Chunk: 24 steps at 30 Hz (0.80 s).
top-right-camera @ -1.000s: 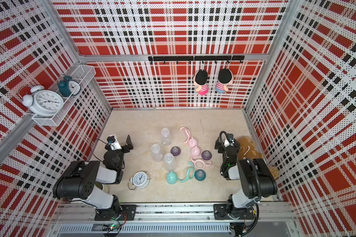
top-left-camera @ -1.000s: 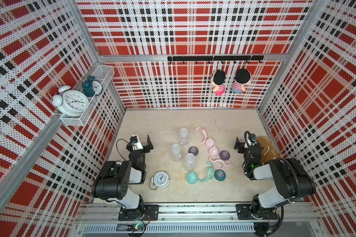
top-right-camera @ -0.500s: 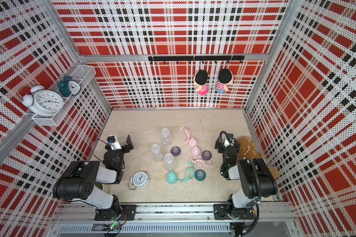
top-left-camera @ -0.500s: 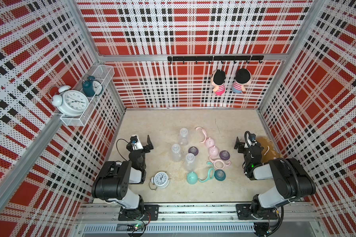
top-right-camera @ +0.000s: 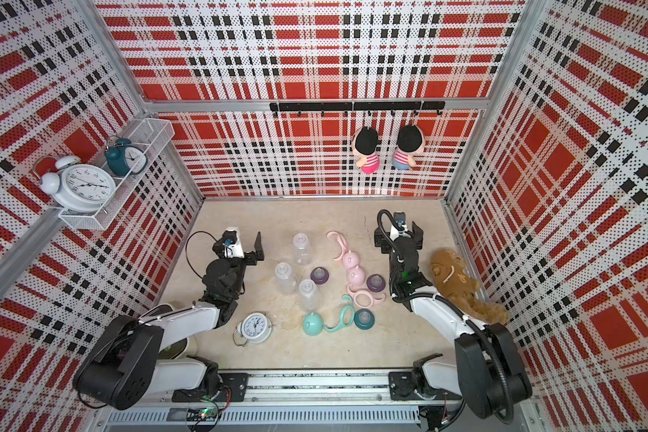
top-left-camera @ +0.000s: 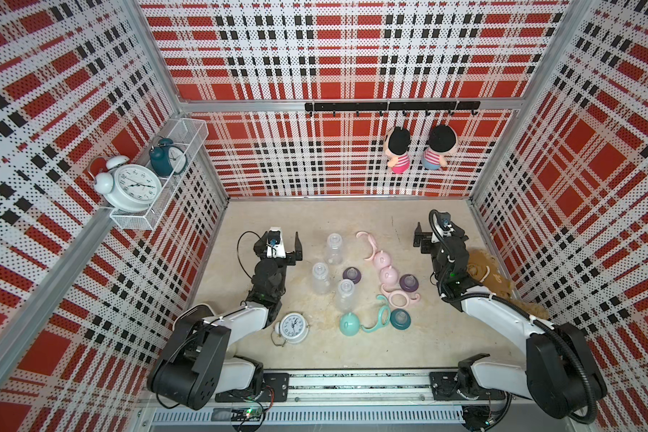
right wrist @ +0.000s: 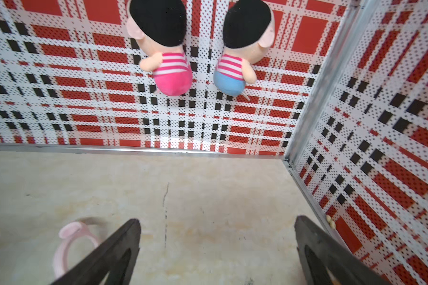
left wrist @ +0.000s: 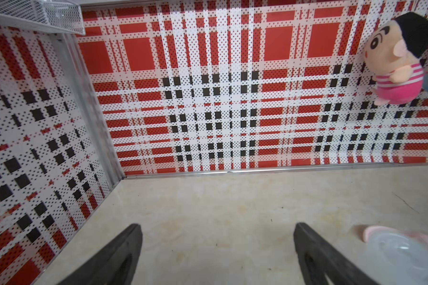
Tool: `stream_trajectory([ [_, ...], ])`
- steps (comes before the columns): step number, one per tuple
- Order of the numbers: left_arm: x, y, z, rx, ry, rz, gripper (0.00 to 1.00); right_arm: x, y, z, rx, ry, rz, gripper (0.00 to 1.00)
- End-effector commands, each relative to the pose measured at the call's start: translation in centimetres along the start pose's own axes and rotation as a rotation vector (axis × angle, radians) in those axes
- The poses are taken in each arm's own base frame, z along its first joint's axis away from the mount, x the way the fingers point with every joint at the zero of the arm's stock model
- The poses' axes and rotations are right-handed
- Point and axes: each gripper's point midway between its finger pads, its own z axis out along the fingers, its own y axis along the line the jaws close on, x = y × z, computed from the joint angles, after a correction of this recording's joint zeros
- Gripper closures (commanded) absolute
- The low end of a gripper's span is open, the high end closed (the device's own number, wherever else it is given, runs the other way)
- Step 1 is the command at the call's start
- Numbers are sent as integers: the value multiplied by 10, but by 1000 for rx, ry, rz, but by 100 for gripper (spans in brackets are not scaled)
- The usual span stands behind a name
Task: Assemble the baby bottles
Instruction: Pick up the baby bottle from the center of the board.
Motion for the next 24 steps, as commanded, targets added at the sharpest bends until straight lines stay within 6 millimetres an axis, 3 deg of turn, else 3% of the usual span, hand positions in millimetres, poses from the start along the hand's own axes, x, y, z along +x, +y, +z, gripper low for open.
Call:
stream_trajectory([
  [1, 8, -24, -9, 92, 82, 1, 2, 31, 16, -12, -95, 261, 25, 0],
  [9, -9, -64, -36, 316, 114, -134, 2, 27, 88, -53, -438, 451, 140, 0],
  [14, -4, -82, -51, 415, 167, -173, 2, 30, 142, -89, -590, 521, 56, 0],
  [20, 3, -85, -59, 435, 203, -234, 2, 40, 193, -132, -714, 543, -86, 1],
  [24, -4, -80, -66, 433, 186, -256, 2, 54, 217, -155, -792, 566, -156, 2],
])
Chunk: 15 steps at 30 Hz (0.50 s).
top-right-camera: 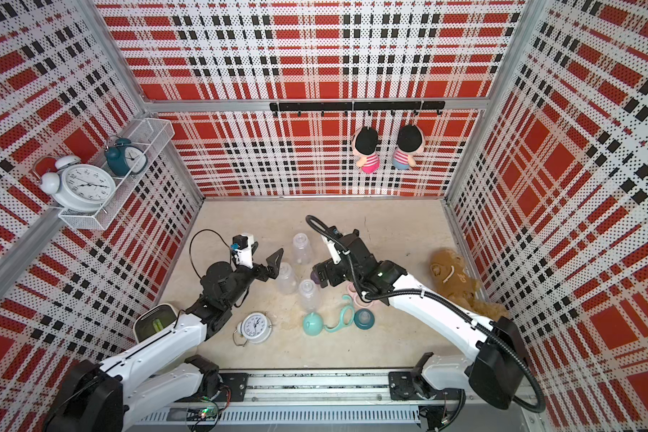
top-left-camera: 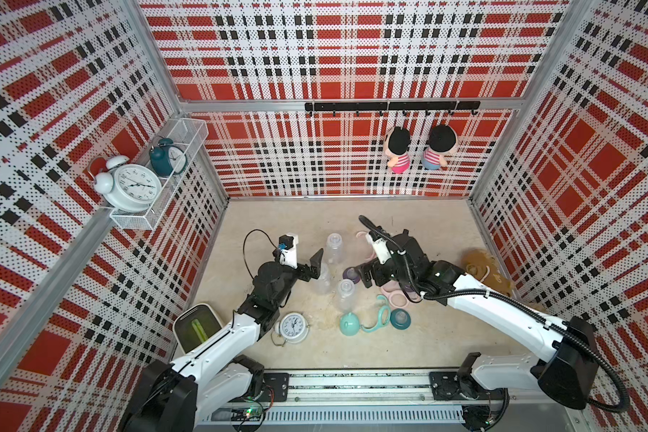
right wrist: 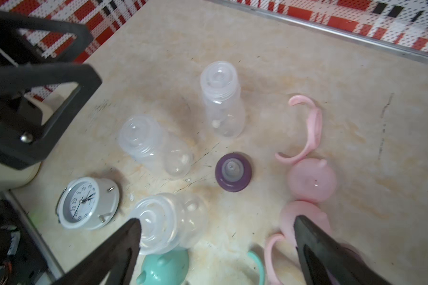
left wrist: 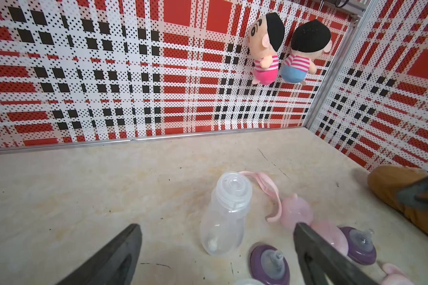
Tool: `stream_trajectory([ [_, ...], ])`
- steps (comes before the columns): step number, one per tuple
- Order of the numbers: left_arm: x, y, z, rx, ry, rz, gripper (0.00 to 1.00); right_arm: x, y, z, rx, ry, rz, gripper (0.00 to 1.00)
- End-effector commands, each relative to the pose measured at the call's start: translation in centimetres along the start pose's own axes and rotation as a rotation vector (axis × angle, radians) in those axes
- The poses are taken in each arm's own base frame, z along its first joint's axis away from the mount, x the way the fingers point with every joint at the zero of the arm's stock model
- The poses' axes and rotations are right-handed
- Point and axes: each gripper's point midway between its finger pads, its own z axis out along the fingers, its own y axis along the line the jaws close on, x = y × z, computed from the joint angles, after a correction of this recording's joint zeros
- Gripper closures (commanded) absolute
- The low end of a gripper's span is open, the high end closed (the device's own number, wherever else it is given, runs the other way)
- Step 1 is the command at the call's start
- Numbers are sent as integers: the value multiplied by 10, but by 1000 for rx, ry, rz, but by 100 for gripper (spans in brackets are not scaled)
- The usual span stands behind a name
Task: Assemble the baby bottles
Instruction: Pick up the baby bottle from the center of the board.
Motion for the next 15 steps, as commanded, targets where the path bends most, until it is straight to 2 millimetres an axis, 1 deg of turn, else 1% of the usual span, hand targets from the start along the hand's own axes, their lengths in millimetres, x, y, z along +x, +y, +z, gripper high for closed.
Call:
stream_trajectory([
  [1, -1, -4, -9, 18, -5, -42, 2, 16, 15, 6, -15, 62, -57, 2],
  [5, -7, -6, -14, 28, -23, -72, 1, 23, 27, 14, -33, 62, -88, 3],
  [9, -8, -6, -14, 25, -16, -88, 0, 29, 34, 24, -48, 87, -107, 4],
  [15, -8, -6, -14, 23, -11, -103, 0, 42, 40, 46, -50, 129, -134, 6],
])
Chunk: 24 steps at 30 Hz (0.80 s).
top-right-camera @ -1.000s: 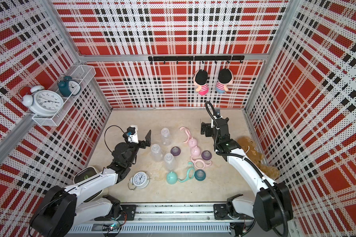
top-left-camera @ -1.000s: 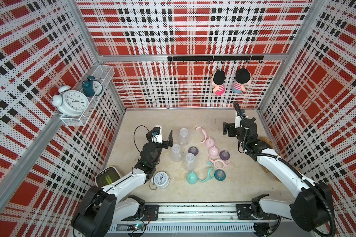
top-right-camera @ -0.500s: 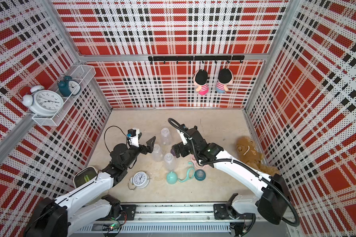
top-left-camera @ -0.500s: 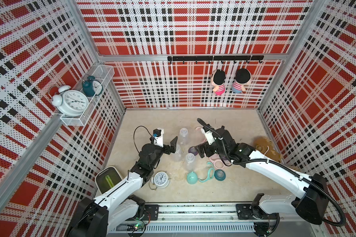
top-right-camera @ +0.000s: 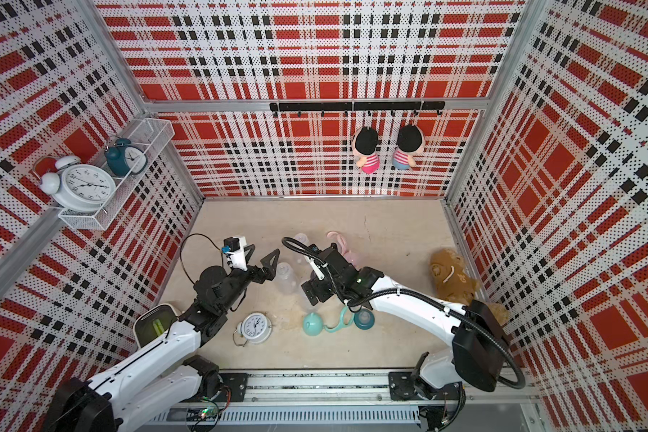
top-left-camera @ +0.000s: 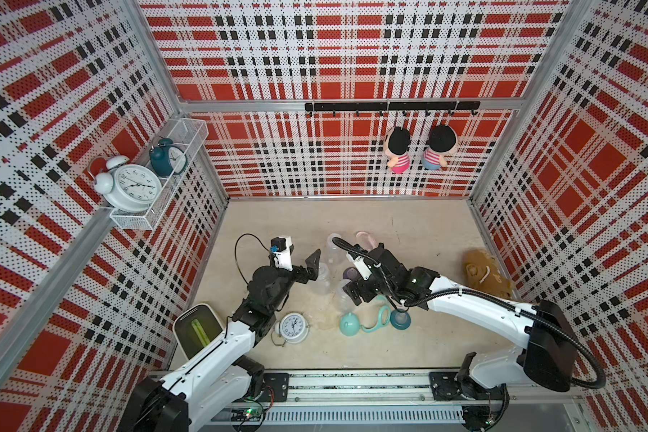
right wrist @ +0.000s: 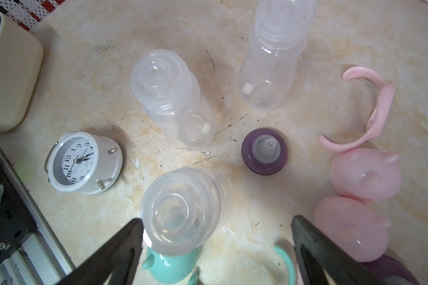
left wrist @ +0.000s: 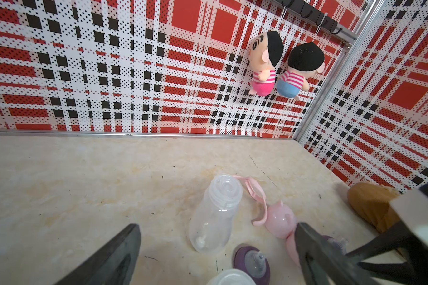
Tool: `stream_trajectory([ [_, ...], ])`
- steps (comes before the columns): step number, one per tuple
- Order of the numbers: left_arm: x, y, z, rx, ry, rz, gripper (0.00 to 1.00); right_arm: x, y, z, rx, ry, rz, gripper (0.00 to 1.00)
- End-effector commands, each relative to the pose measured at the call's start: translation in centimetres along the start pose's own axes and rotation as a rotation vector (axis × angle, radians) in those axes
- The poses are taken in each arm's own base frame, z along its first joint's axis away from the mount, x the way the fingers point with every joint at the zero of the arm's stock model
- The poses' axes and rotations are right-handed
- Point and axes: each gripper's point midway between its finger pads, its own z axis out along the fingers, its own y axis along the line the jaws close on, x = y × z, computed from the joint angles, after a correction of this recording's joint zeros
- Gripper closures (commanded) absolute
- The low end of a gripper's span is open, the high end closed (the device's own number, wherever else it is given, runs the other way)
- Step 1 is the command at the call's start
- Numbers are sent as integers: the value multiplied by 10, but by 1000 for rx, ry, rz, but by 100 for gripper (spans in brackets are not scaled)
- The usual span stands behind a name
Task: Assemble the baby bottles
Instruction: Pick up the baby bottle from the center of the board.
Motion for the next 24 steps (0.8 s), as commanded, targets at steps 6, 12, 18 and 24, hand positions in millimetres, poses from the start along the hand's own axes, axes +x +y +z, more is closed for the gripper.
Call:
stream_trajectory([
  [6, 4, -3, 0, 11, 23, -17, 0, 3, 16, 25, -4, 20, -66, 6],
  [12, 10, -1, 2, 5, 41, -16, 0, 5, 11, 27, 32, 23, -70, 6],
  [18, 11, -1, 3, 6, 45, -14, 0, 9, 2, 24, 80, 32, -74, 6],
  [24, 9, -2, 2, 8, 40, -14, 0, 9, -7, 16, 112, 19, -86, 7],
])
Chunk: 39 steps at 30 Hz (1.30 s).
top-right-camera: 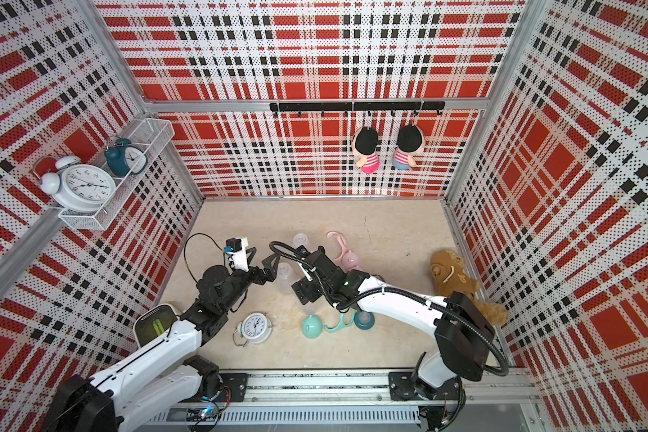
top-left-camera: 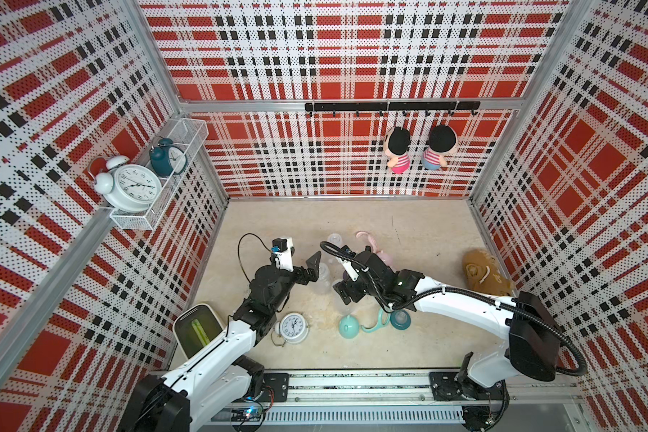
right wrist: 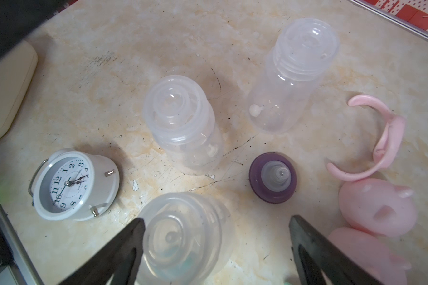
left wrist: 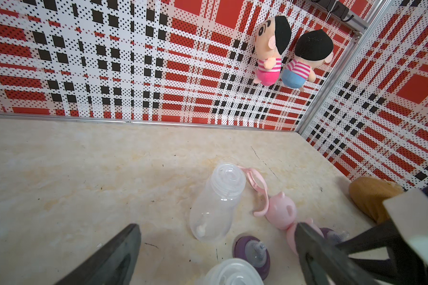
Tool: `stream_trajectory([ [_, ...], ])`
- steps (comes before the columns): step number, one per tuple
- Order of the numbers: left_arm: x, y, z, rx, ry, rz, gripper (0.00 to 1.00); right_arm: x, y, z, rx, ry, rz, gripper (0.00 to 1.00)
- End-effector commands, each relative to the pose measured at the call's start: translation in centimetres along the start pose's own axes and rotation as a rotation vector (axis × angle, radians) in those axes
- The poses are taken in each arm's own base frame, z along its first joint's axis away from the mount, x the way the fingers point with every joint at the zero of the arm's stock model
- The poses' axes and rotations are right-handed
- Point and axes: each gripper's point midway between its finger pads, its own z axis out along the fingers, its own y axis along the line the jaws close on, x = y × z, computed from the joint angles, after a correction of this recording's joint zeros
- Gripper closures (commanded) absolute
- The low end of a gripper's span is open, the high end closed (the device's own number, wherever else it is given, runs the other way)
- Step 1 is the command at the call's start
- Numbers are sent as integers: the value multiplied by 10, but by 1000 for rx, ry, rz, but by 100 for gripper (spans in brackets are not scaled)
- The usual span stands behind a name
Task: Assemble the baby bottles
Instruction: Pick up the baby bottle from the center of the board.
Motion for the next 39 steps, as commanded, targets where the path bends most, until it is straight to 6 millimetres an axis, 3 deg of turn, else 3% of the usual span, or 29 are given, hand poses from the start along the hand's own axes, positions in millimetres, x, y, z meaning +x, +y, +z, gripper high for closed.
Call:
stream_trajectory([
  [1, -2, -5, -1, 19, -2, 1, 1, 27, -13, -3, 56, 88, -51, 7],
  [20, 1, -7, 3, 32, 15, -3, 1, 0, -12, -28, 29, -1, -61, 3],
  [26, 0, -8, 7, 36, 21, 0, 1, -5, 2, -38, -55, -14, -53, 2],
  [39, -10, -18, 2, 74, -4, -7, 2, 17, 12, -13, -86, 21, -29, 6],
])
